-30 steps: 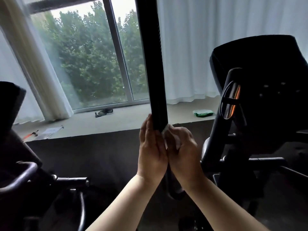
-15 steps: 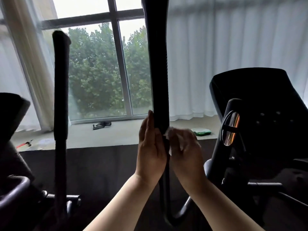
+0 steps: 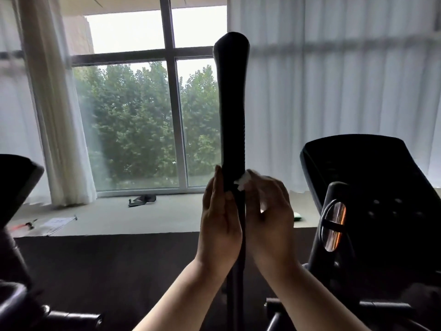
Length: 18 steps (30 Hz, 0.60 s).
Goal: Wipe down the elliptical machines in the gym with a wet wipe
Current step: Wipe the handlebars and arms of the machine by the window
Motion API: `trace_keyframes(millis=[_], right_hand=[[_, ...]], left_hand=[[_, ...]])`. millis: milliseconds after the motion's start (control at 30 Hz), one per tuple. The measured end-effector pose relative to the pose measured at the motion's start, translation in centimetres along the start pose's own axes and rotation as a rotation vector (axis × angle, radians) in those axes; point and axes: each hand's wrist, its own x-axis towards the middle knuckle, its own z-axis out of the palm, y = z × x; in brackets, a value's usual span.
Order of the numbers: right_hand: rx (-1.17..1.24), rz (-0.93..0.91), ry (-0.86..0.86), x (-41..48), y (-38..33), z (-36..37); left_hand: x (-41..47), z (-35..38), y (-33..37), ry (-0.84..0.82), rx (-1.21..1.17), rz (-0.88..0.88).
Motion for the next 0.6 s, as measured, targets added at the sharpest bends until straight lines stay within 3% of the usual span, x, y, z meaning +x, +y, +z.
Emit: trace_keyframes(millis=[167,367,600], right_hand=[[-0.017,-0.150,-0.024,0.6,-0.6,0.5],[-0.151,-0.312,-0.130,0.8,0.0,-0.2],[-0.176,-0.510,-0.319,3.2,-2.0,0.2]], left_hand=[[0.8,-0.1,0.4,0.013,-0.038,0.078],[0.2,-1.5,1.4,0.125,-0.102,-0.177],[1.4,-1.9,4.2,0.186,-0.283,-0.225]])
